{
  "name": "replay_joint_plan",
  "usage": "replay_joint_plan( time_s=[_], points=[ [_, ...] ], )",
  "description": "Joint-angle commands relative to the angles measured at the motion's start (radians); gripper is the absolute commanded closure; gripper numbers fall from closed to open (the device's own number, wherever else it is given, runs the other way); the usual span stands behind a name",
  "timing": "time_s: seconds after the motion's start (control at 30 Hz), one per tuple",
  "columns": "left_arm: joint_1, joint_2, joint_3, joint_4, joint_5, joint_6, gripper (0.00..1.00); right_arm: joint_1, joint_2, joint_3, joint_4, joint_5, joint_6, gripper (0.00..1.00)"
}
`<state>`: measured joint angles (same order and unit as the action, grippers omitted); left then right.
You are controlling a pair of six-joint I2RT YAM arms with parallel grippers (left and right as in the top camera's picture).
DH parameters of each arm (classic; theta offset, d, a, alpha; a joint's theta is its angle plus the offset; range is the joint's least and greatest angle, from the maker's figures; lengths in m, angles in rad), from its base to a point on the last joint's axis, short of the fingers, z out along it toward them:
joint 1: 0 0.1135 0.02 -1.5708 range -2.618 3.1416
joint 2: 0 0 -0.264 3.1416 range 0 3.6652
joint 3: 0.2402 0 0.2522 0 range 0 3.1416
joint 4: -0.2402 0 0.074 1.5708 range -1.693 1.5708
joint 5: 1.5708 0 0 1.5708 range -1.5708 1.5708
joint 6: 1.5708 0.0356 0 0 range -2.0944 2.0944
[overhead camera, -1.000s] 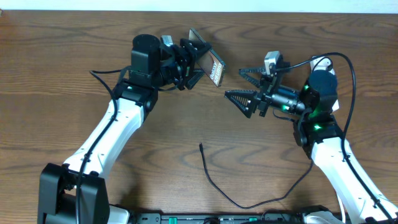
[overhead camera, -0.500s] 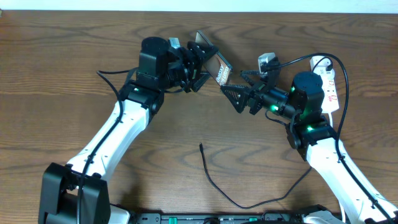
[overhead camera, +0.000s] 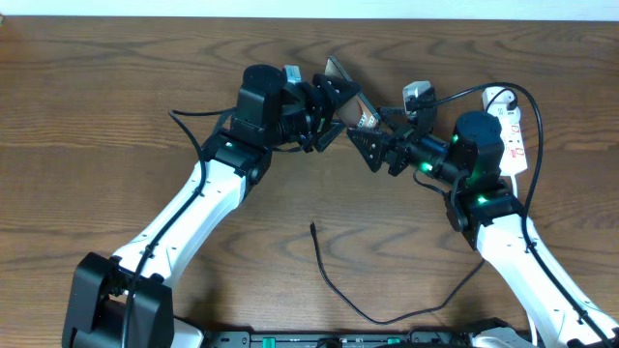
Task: Plug charger to phone and switch on socket
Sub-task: 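Bring the right gripper toward the phone held by the left gripper, then grasp the phone's edge with the right gripper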
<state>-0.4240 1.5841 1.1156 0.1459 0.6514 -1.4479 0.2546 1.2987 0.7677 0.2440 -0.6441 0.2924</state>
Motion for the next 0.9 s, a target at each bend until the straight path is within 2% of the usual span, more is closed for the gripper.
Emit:
replay_joint_plan(
  time_s=[0.0, 0.37, 0.87],
  points=[
    [-0.002, -0.009, 0.027, 0.018, -0.010, -0.016, 0.93, 0.010, -0.001, 0.010, -0.002, 0.041, -0.005, 0.19],
    [-0.051, -0.009, 0.027, 0.018, -0.123, -0.032, 0.93, 0.061, -0.001, 0.010, 0.000, 0.123, 0.047, 0.19],
    [-0.065, -0.009, 0.027, 0.017, -0.121, -0.040, 0.92, 0.067, -0.001, 0.010, -0.001, 0.142, 0.056, 0.48]
  ],
)
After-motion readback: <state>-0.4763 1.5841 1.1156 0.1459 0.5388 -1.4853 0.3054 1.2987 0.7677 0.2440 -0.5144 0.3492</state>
